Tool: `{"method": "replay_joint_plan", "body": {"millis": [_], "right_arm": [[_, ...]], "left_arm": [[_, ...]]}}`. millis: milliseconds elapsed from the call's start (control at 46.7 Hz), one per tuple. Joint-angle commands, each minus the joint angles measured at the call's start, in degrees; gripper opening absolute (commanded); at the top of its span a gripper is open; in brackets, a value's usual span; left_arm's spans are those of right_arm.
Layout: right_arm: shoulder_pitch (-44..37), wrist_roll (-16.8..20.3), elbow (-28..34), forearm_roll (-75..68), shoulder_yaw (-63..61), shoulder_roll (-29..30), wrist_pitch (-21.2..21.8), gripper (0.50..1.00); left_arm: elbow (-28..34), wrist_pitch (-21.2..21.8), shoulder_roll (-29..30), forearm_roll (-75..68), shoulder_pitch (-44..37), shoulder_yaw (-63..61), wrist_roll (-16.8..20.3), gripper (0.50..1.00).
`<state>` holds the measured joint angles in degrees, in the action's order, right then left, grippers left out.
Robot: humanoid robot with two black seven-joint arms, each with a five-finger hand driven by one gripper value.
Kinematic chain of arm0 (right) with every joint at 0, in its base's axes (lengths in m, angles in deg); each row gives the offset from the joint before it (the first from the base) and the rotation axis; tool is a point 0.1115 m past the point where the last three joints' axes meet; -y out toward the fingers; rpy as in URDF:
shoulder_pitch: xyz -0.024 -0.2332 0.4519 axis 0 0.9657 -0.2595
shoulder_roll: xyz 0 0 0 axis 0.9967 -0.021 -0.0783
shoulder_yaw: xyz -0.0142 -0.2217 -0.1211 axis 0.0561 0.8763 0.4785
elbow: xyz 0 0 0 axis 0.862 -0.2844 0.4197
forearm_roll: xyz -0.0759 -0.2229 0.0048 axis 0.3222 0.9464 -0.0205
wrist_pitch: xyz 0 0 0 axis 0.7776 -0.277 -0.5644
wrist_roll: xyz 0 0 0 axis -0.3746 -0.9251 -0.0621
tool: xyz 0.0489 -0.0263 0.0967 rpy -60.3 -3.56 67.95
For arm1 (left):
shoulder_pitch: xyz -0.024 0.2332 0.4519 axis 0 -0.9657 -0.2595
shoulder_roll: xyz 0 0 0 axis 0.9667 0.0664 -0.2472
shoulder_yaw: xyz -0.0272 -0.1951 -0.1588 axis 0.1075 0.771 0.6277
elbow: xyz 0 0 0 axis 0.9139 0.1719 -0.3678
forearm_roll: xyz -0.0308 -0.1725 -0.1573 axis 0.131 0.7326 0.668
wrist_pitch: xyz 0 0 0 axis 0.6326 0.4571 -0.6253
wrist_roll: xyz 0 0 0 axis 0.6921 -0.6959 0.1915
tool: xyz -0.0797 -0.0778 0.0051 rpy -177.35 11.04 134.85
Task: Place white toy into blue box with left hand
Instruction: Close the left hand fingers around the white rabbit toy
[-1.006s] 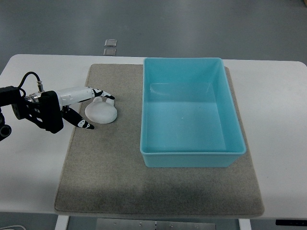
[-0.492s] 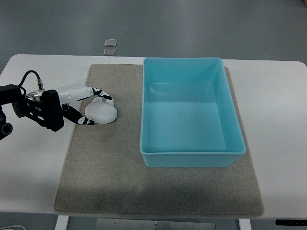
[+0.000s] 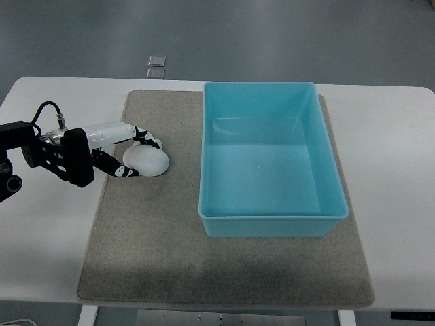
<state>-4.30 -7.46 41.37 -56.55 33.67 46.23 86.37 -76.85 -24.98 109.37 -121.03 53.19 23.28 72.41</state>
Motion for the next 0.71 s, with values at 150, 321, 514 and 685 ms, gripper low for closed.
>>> {"method": "replay_joint_plan", "body": {"millis": [150,321,514,685], "right_arm": [[0.0,0.0,0.0,0.0,0.0,0.0,0.0,0.936],[0.0,0.0,0.0,0.0,0.0,0.0,0.0,0.936],[0.0,0.0,0.0,0.0,0.0,0.0,0.0,0.936],[0.0,0.0,0.0,0.0,0.0,0.0,0.0,0.936]], "left_arm": [[-0.18,-0.21,0.09,-0.03,0.49,0.0,0.0,0.609],[-0.36,-0.21,0.17,0.05,0.84,0.0,0.09,0.5],[-0.8,-0.39,0.52,0.23,1.63,0.0,0.18,0.5],[-0.97,-0.91,1.84,0.32,2.51,0.18,0.18,0.5]]}}
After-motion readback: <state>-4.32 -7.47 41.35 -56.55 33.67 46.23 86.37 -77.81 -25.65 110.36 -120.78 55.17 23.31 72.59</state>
